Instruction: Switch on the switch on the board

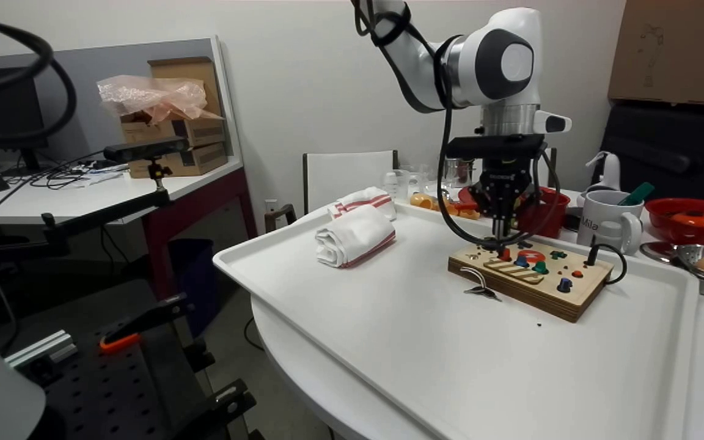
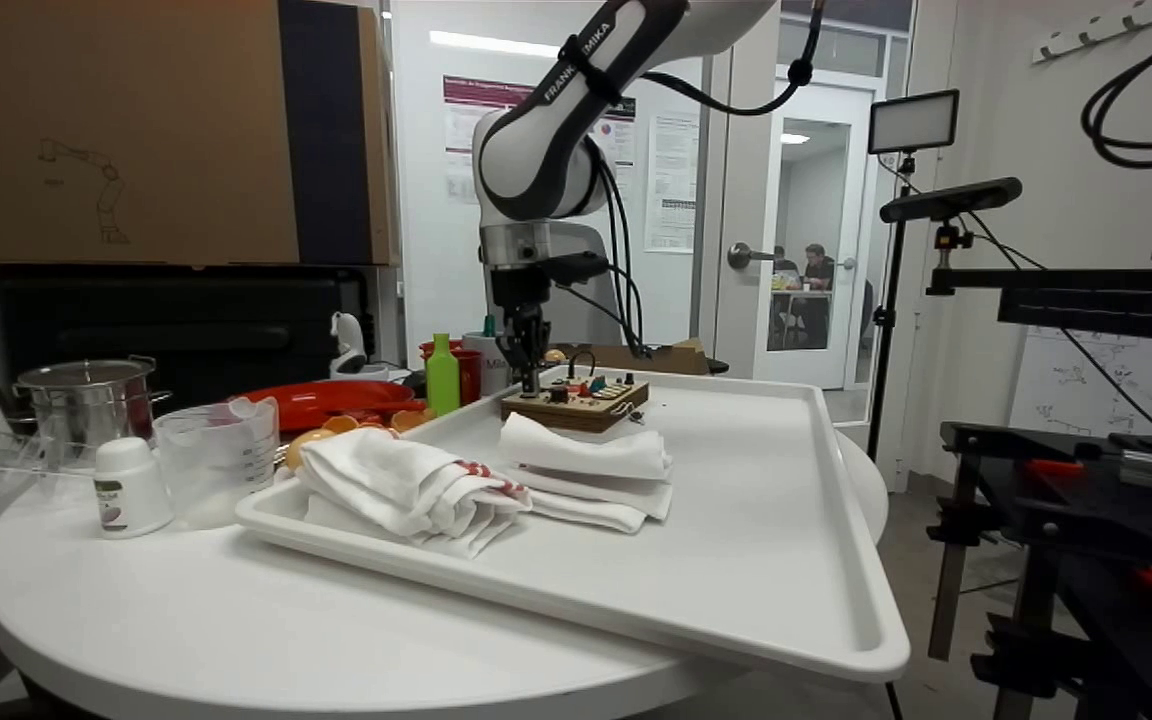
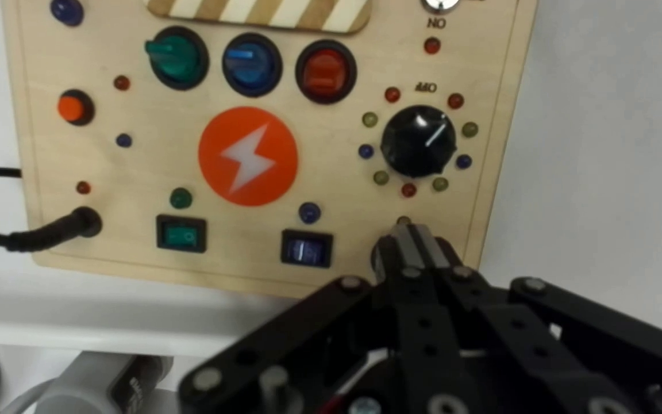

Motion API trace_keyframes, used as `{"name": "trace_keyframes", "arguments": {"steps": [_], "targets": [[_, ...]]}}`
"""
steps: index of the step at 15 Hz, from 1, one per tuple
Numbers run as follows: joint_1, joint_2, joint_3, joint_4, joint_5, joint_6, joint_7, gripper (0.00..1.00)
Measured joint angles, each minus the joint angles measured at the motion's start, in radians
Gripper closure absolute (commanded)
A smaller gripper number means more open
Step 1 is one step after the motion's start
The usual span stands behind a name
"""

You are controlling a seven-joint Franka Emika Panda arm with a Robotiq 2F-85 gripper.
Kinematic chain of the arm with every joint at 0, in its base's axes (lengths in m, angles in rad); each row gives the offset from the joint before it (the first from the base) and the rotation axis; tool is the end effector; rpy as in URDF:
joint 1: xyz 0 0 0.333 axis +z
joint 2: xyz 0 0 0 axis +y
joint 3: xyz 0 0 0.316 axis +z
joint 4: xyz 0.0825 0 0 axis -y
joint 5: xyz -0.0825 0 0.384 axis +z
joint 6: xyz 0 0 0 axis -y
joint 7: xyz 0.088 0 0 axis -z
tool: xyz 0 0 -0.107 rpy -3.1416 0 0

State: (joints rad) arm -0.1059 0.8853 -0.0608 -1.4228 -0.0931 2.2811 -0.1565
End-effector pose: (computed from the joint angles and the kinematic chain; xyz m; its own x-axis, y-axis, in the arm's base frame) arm 0.7129 -0.1140 0.1638 0.9963 0.0704 -0.0486 0.0753 -0.9911 0.1094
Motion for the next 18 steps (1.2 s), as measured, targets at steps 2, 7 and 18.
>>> {"name": "trace_keyframes", "arguments": {"steps": [2,7,18], "targets": [[0.0,0.004,0.0,0.008,-0.001,-0.007,0.0,1.0],[-0.001,0.011,-0.001,0.024,-0.001,-0.01,0.0,1.0],[-0.048,-0.105,0.025,0.039,0.02,-0.009,-0.043,1.0]]}}
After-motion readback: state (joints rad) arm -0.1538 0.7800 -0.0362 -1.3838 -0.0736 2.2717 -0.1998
